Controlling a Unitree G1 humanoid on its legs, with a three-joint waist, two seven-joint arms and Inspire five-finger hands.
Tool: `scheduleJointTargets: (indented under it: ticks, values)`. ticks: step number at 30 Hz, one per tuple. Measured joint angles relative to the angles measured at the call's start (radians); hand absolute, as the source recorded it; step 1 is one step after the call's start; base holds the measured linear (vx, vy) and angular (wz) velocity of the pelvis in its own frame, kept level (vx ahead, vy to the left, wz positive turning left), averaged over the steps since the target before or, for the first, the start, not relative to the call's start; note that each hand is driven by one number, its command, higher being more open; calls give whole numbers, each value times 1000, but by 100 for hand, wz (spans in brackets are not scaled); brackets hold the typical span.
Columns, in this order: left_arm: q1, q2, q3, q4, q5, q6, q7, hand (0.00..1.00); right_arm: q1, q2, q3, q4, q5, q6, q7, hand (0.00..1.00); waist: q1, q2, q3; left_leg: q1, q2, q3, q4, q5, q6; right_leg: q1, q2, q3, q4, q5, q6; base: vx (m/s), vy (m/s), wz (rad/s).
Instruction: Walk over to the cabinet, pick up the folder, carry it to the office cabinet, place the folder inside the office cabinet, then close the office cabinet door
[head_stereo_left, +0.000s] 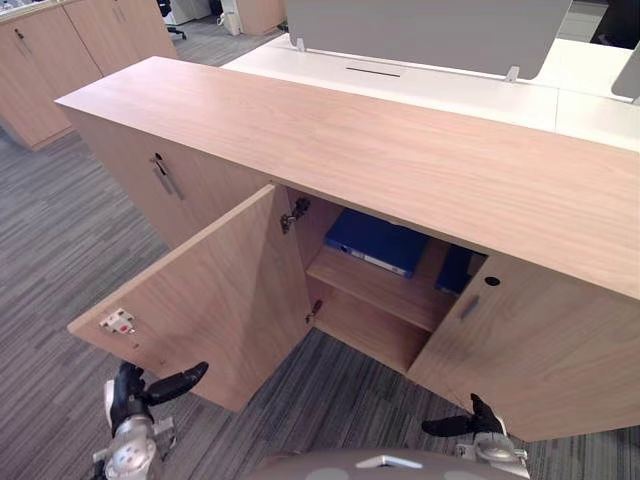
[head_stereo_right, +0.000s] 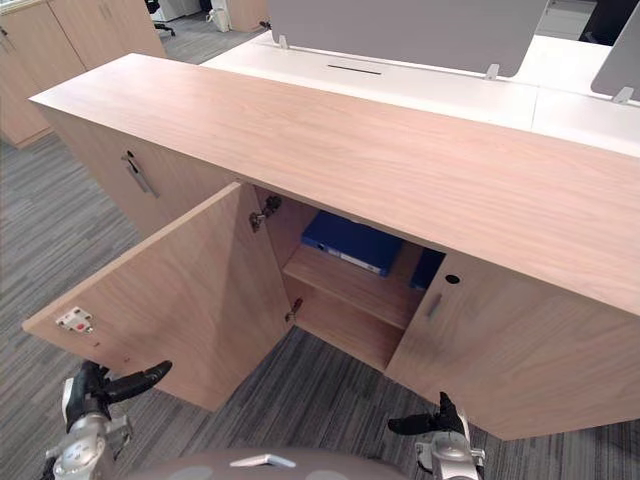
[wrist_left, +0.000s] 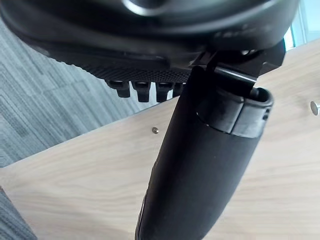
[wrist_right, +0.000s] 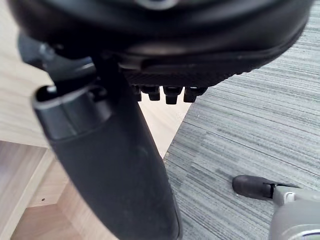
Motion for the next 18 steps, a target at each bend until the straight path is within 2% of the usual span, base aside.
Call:
scheduleJointTargets:
  ticks: [5,10,18]
  values:
    - [98,6,-93,-33,0,-7,-52,100,7,-5,39,21,-1,0,16,100,0,10,2,-4,-17,6,0,0,11,-5,-17,8,-2,8,13,-28,39,-3]
    - [141,17,-166,-33,3,-5,-91,100,7,6,42,23,-1,0,29,100,-1,12,0,-43,-25,11,0,0,11,-55,-25,23,6,15,23,-47,25,-5]
    - [150,22,-340,59,111,60,-172,100,-2,6,80,30,-21,1,33,100,-14,20,-5,-85,-29,40,1,10,27,-116,-24,61,5,32,26,16,10,-13]
